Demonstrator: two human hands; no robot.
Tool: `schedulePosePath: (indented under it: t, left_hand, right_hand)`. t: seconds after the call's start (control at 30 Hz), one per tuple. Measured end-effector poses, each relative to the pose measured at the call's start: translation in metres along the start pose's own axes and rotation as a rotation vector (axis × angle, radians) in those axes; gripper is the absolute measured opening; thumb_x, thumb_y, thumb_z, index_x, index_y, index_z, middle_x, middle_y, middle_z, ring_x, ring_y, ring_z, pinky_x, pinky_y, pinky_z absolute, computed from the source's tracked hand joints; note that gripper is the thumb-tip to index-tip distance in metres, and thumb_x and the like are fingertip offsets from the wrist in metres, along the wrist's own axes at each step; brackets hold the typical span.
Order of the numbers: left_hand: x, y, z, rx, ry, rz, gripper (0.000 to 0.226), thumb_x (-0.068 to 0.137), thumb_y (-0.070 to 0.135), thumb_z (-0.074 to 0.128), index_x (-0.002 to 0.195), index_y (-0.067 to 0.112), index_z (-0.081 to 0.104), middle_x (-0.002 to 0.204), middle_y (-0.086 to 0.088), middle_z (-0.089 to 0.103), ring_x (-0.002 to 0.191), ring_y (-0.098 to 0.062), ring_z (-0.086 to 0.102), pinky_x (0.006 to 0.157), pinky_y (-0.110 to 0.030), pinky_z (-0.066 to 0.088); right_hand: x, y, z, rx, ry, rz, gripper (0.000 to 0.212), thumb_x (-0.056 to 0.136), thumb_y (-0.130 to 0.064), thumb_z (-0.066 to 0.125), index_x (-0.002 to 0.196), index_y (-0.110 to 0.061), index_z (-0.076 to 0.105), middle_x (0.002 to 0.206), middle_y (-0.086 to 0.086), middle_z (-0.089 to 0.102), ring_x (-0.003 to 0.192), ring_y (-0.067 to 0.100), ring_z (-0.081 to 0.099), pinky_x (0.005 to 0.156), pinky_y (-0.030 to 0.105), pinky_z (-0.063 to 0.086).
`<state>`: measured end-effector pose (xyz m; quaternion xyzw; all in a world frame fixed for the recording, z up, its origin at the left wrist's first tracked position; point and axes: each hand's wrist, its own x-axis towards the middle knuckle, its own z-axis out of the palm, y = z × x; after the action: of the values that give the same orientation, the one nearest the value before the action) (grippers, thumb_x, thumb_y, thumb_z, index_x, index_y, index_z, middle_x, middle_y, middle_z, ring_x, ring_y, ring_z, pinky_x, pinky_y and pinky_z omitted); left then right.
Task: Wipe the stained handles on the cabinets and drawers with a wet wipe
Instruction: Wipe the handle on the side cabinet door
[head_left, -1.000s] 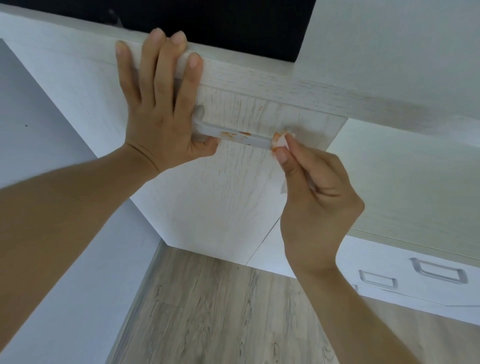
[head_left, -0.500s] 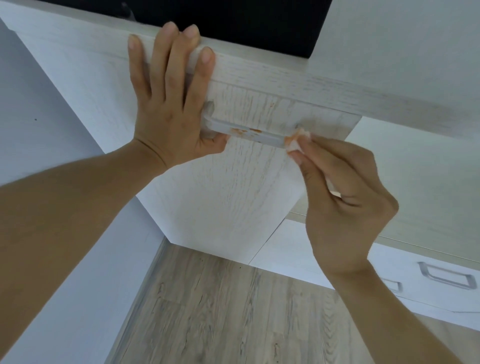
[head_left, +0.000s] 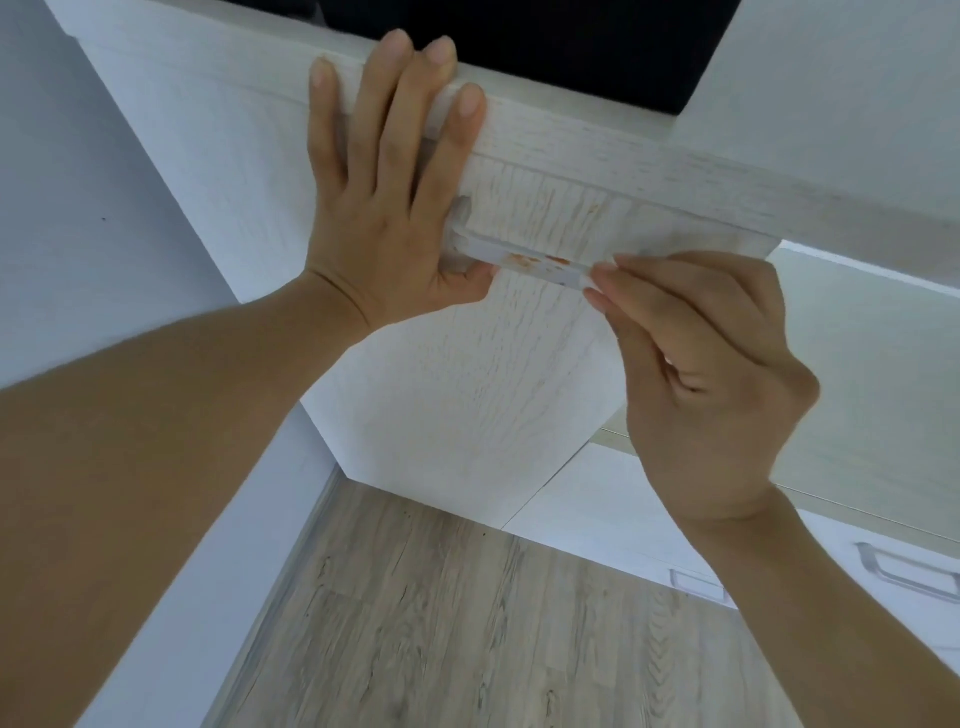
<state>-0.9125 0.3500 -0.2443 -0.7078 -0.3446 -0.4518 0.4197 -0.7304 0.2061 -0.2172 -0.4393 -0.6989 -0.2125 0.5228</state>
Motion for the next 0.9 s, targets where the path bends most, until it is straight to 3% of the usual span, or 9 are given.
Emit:
schedulePosePath:
  t: [0.23, 0.37, 0.47, 0.57, 0.73, 0.9]
  left_hand:
    - [0.001, 0.001, 0.000, -0.027, 0.007, -0.010, 0.083, 0.081, 0.063, 0.055, 0.133, 0.007, 0.022, 0.135, -0.019, 0.027, 0.126, -0.040, 0.030, 0.105, -0.060, 0.019]
    - [0.002, 0.001, 0.001, -0.043, 0.015, -0.016, 0.082, 0.081, 0.063, 0.053, 0.133, 0.008, 0.023, 0.135, -0.020, 0.027, 0.126, -0.040, 0.030, 0.106, -0.059, 0.018]
    - [0.002, 0.002, 0.001, -0.048, 0.020, -0.020, 0.082, 0.081, 0.063, 0.053, 0.134, 0.008, 0.021, 0.135, -0.019, 0.027, 0.126, -0.040, 0.031, 0.106, -0.059, 0.019]
    - [0.003, 0.002, 0.001, -0.058, 0.036, -0.020, 0.079, 0.082, 0.063, 0.052, 0.131, 0.007, 0.026, 0.134, -0.020, 0.028, 0.125, -0.040, 0.032, 0.105, -0.059, 0.020]
    - [0.002, 0.002, 0.001, -0.052, 0.047, -0.019, 0.085, 0.082, 0.066, 0.050, 0.135, 0.008, 0.017, 0.134, -0.018, 0.028, 0.125, -0.039, 0.032, 0.105, -0.059, 0.021]
    - [0.003, 0.003, 0.001, -0.049, 0.053, -0.024, 0.079, 0.083, 0.064, 0.050, 0.133, 0.008, 0.022, 0.134, -0.018, 0.029, 0.124, -0.038, 0.033, 0.103, -0.059, 0.023]
  right_hand:
    - [0.003, -0.008, -0.010, 0.061, 0.027, 0.089, 0.015, 0.087, -0.001, 0.069, 0.102, -0.002, 0.066, 0.091, 0.001, 0.062, 0.078, 0.023, 0.063, 0.075, 0.020, 0.048]
    - [0.011, -0.009, -0.004, 0.016, -0.056, 0.014, 0.008, 0.090, -0.003, 0.066, 0.095, -0.002, 0.072, 0.086, 0.004, 0.068, 0.074, 0.028, 0.062, 0.069, 0.031, 0.050]
    - [0.009, -0.009, -0.003, -0.086, -0.072, -0.049, 0.010, 0.092, -0.010, 0.066, 0.089, -0.007, 0.075, 0.082, 0.004, 0.071, 0.072, 0.027, 0.060, 0.065, 0.041, 0.042]
    - [0.005, -0.010, -0.005, -0.143, -0.064, -0.042, 0.010, 0.093, -0.015, 0.066, 0.089, -0.013, 0.075, 0.083, -0.001, 0.070, 0.077, 0.021, 0.057, 0.071, 0.040, 0.034]
    - [0.007, -0.009, 0.001, -0.159, -0.079, 0.041, 0.013, 0.094, -0.018, 0.064, 0.095, -0.010, 0.074, 0.086, 0.015, 0.063, 0.075, 0.029, 0.057, 0.072, 0.033, 0.029]
    - [0.004, -0.001, -0.005, -0.236, -0.162, -0.045, 0.021, 0.096, -0.019, 0.061, 0.103, -0.002, 0.071, 0.088, 0.023, 0.061, 0.082, 0.028, 0.048, 0.068, 0.039, 0.036]
